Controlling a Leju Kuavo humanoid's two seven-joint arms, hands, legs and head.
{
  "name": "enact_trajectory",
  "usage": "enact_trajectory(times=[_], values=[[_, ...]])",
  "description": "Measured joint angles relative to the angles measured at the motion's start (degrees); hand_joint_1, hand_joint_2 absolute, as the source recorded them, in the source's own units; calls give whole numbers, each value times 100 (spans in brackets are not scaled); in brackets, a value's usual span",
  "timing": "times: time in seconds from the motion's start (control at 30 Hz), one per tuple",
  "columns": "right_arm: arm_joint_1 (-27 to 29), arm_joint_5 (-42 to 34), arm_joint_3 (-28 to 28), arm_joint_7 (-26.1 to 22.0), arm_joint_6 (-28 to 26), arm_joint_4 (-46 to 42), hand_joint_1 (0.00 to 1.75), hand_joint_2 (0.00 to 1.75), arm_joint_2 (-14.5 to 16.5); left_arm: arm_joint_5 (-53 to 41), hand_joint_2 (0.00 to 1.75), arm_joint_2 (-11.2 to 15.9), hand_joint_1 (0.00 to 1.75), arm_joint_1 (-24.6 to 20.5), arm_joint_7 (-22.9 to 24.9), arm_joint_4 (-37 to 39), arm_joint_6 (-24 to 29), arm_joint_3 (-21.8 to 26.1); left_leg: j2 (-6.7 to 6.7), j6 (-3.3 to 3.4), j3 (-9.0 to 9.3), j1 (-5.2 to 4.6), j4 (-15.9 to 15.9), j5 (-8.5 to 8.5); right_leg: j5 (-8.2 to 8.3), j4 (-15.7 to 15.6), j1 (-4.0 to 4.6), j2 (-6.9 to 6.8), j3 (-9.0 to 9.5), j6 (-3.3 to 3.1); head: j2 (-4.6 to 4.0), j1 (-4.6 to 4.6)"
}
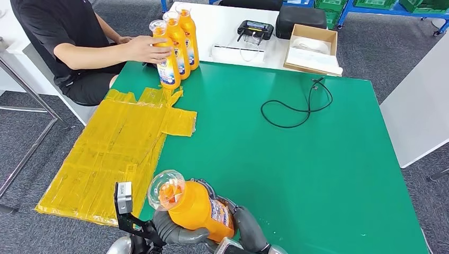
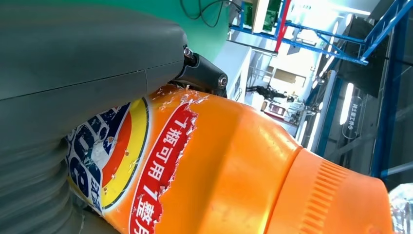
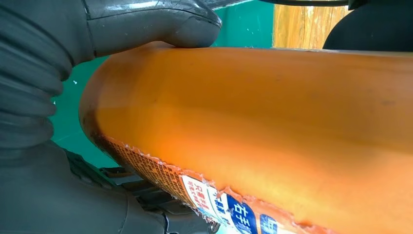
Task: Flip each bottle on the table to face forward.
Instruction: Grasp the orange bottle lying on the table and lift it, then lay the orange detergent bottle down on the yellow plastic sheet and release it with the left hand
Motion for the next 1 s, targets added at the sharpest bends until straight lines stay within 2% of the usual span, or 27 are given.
enact_trajectory(times=[0.33, 0.37, 0.47, 0.5, 0.63, 0.73, 0.83, 0.9, 1.0], values=[[4, 9, 4, -1, -16, 4, 175, 175, 0, -85, 175, 0, 175, 25, -91, -26, -3, -1, 0, 0, 0, 0, 0, 0, 0, 0, 0, 0, 1, 0, 0, 0], [3, 9, 4, -1, -17, 5, 164, 175, 0, -86, 175, 0, 175, 25, -93, -26, -3, -2, 0, 0, 0, 0, 0, 0, 0, 0, 0, 0, 1, 0, 0, 0], [6, 28, 4, -1, -47, 8, 33, 175, 2, -124, 175, 0, 175, 29, -124, -27, -2, -3, 0, 0, 0, 0, 0, 0, 0, 0, 0, 0, 1, 0, 0, 0], [9, 67, 4, -1, -88, 9, 0, 175, 6, -182, 175, 0, 175, 31, -152, -32, 5, -5, 0, 0, 0, 0, 0, 0, 0, 0, 0, 0, 1, 0, 0, 0], [115, 350, -56, -78, -447, -116, 0, 175, 55, -1116, 175, -8, 175, 96, -532, -150, 344, -16, 0, 0, -1, 0, 0, 0, 0, 0, 0, 0, 0, 0, 0, 0], [297, 285, -231, -221, -594, -510, 0, 175, 118, -2545, 175, -92, 175, 135, -905, -300, 955, 85, -1, 0, -3, 0, 0, 0, 0, 0, 0, -1, -1, 0, 0, 1], [425, 267, -444, -555, -598, -1085, 0, 175, 168, -4049, 175, -233, 175, 57, -1113, -373, 1532, 392, -1, 0, -3, 0, 0, 0, 1, 0, 0, 0, -2, 0, 0, 1], [442, 357, -554, -730, -524, -1479, 0, 175, 211, -4440, 175, -315, 175, -75, -1113, -396, 1634, 668, -1, 0, -1, 0, 0, 1, 2, 0, 0, 1, -2, 0, 0, 1], [443, 428, -659, -749, -402, -1891, 0, 175, 291, -4655, 175, -432, 175, -272, -1037, -420, 1651, 1091, -1, 1, 5, 0, 0, 3, 3, 0, 1, 1, 2, 0, 0, 1]])
